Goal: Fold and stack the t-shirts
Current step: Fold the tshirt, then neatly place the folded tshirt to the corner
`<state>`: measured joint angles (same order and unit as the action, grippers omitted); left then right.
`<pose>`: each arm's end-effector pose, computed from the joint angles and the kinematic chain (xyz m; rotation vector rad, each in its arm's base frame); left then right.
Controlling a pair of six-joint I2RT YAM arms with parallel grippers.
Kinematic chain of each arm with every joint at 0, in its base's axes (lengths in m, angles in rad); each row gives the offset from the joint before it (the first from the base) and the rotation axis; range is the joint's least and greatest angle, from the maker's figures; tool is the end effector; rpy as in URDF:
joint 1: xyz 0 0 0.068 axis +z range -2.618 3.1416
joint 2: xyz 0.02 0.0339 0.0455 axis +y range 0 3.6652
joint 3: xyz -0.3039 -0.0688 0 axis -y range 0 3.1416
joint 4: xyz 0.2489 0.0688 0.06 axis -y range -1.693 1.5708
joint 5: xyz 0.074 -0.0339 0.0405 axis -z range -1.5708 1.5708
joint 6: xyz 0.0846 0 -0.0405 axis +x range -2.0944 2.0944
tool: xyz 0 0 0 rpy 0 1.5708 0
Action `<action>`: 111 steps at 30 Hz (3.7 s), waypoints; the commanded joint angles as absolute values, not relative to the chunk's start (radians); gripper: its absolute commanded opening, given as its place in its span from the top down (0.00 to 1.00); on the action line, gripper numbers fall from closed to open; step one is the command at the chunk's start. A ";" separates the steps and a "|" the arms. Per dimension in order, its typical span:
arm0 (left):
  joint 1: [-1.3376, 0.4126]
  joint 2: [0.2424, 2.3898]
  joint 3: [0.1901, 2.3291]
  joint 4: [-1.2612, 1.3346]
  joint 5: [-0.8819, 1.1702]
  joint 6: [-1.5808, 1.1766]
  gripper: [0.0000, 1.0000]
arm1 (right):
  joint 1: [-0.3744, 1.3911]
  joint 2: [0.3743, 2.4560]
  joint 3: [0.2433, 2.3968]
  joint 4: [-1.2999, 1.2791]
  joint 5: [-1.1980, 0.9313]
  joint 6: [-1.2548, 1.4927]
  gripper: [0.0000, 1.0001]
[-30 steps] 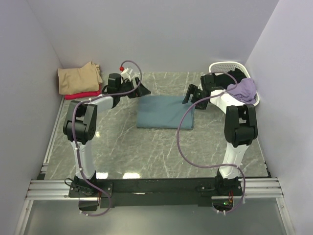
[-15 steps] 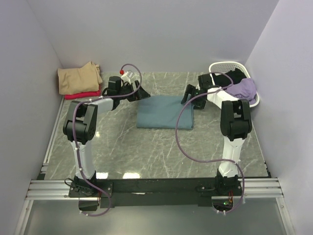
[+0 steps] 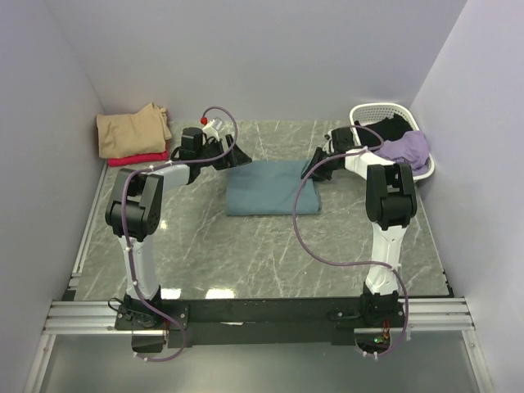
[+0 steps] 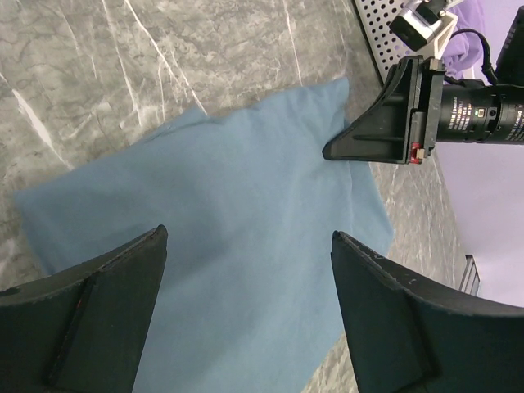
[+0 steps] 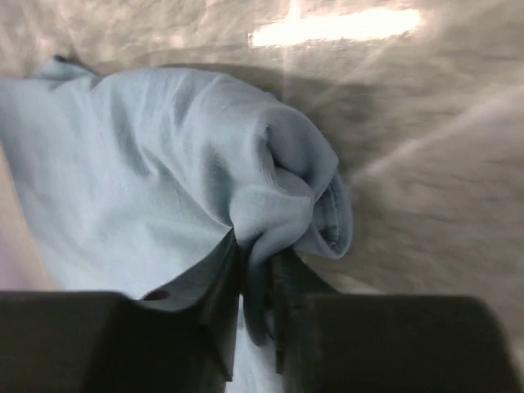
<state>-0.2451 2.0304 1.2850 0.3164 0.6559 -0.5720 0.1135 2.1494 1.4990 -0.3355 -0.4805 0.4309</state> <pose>0.4790 -0.1730 0.2025 0.1085 2.0973 -1.1641 0.4952 0.0958 0.1407 0.2205 2.5857 0.8202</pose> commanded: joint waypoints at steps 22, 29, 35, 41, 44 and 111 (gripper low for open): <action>-0.261 1.781 1.077 0.293 0.453 -0.563 0.12 | 0.089 1.832 1.398 -0.362 -0.299 0.351 0.26; -0.261 1.720 0.890 0.311 0.362 -0.595 0.01 | 0.089 1.686 1.316 -0.376 -0.328 0.336 0.25; -0.261 1.730 0.818 0.356 0.360 -0.609 0.01 | 0.090 1.602 1.264 -0.370 -0.368 0.341 0.25; -0.261 1.781 0.836 0.345 0.391 -0.597 0.01 | 0.092 1.586 1.244 -0.379 -0.382 0.339 0.25; -0.261 1.792 0.836 0.356 0.413 -0.614 0.00 | 0.098 1.571 1.239 -0.390 -0.373 0.339 0.24; -0.057 2.259 2.067 -0.357 0.523 -0.261 0.99 | 0.123 1.641 1.236 -0.380 -0.393 0.331 0.23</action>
<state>-0.1375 2.2127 1.9224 -0.2611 0.5076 -0.3470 0.1154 1.6165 1.2209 -0.4183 -0.3744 0.3244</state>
